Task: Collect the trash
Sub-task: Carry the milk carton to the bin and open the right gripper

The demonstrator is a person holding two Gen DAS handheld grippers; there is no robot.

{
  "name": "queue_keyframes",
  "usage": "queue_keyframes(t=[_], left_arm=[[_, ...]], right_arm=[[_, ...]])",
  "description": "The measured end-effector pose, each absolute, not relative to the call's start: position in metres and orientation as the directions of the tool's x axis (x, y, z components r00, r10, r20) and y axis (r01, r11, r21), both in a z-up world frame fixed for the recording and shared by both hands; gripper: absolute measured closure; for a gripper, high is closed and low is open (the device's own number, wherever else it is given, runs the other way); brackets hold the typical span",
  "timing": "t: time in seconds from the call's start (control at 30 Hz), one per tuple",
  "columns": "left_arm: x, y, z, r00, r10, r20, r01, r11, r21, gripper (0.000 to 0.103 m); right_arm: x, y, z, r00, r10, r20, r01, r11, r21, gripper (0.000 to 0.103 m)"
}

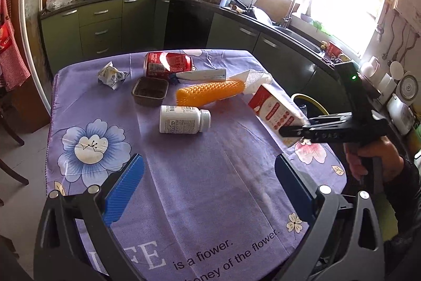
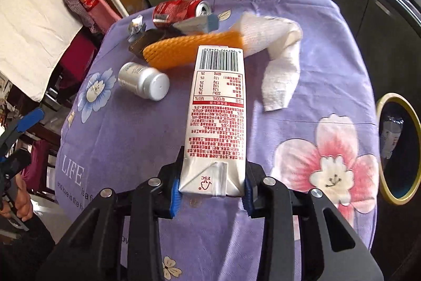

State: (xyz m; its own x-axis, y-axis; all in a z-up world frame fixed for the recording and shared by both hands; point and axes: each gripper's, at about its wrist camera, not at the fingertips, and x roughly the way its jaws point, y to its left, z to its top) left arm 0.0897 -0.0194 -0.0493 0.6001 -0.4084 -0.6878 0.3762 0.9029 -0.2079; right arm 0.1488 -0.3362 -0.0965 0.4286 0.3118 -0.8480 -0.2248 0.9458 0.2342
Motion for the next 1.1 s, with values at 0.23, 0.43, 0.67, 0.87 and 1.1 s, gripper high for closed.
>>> queue_keyframes(t=[0.23,0.43,0.67,0.87,1.1], left_arm=[[0.094,-0.034,-0.051,0.588,-0.414,-0.694,0.391,0.898,-0.205,0.008],[0.096,-0.046,-0.054,0.576,-0.418,-0.703,0.402,0.893,-0.203,0.008],[0.098,-0.054,-0.053,0.571,-0.395,-0.72,0.408,0.897,-0.168,0.007],[0.105,-0.056,-0.059,0.56,-0.383,-0.735,0.411,0.898,-0.156,0.007],[0.122,-0.055,-0.075,0.526,-0.351,-0.775,0.391,0.909,-0.145,0.007]], right_arm=[[0.157,-0.483,-0.068,0.54,0.057,-0.839,0.089,0.988,0.124,0.067],[0.177,-0.573,-0.111,0.453,-0.074,-0.888,0.304,0.95,0.076,0.067],[0.184,-0.589,-0.138,0.446,-0.124,-0.886,0.352,0.935,0.046,0.039],[0.172,-0.565,-0.113,0.502,-0.057,-0.863,0.274,0.957,0.097,0.037],[0.158,-0.53,-0.087,0.543,-0.02,-0.839,0.163,0.983,0.082,0.034]])
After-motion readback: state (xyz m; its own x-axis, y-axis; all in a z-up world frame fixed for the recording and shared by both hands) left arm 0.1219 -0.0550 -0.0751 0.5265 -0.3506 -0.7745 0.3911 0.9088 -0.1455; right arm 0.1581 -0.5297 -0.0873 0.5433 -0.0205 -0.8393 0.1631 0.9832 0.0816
